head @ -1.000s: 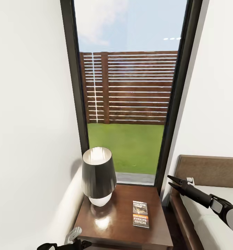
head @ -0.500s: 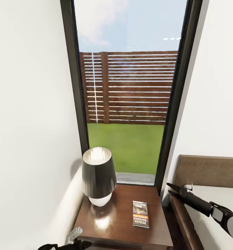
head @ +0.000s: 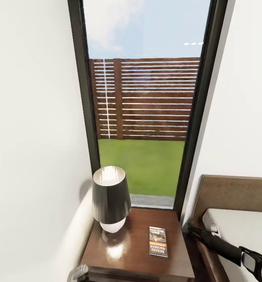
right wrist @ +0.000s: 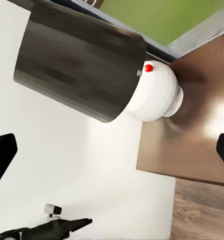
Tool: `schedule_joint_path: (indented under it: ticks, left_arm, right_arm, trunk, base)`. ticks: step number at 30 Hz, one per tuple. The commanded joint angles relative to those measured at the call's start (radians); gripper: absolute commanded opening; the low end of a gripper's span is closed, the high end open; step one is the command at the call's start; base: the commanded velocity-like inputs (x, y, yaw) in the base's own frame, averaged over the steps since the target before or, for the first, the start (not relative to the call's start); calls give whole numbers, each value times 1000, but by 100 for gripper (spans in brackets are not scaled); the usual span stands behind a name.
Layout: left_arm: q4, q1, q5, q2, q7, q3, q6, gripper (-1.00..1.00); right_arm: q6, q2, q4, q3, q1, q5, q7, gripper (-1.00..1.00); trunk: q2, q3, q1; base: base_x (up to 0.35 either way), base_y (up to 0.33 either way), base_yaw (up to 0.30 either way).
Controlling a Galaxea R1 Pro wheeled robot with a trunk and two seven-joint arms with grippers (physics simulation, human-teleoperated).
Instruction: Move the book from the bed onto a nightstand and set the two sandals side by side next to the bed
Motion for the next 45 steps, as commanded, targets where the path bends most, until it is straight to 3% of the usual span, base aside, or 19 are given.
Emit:
schedule_joint_path:
  ticks: [1,10,19,27,31,40,45]
  left_arm:
    - [8,-1,5,0,-1,-6,-6,100]
    - [97,4,-20,-5,-1,-6,-61,100]
    - [121,40,-32,-2,-1,-6,-130,100]
    - [123,68,-95,-4,2,-6,-151,100]
    - [123,88,-111,-4,4,-6,-172,100]
    - [123,133,-121,-1,5,-6,-207,100]
    - [123,169,-122,0,7,-6,-244,100]
  right_arm:
    - [-3,0,3,6,7,1,-1,100]
    - [-109,-1,4,5,108,67,-24,100]
    - [-174,-1,4,5,224,79,-34,100]
    - [-200,1,4,6,292,81,-41,100]
    - [-236,3,4,6,320,82,-41,100]
    - [-293,27,4,6,392,83,-47,100]
    - [-302,51,4,7,435,84,-119,100]
  trunk:
    - [-1,-1,0]
    - [-1,-1,0]
    - [-1,-1,0]
    - [-1,-1,0]
    - [-1,-1,0]
    - [-1,-1,0]
    - [-1,-1,0]
  base:
    - [0,0,0]
    - [0,0,0]
    - [0,0,0]
    - [0,0,0]
    - [0,0,0]
    - [0,0,0]
    - [0,0,0]
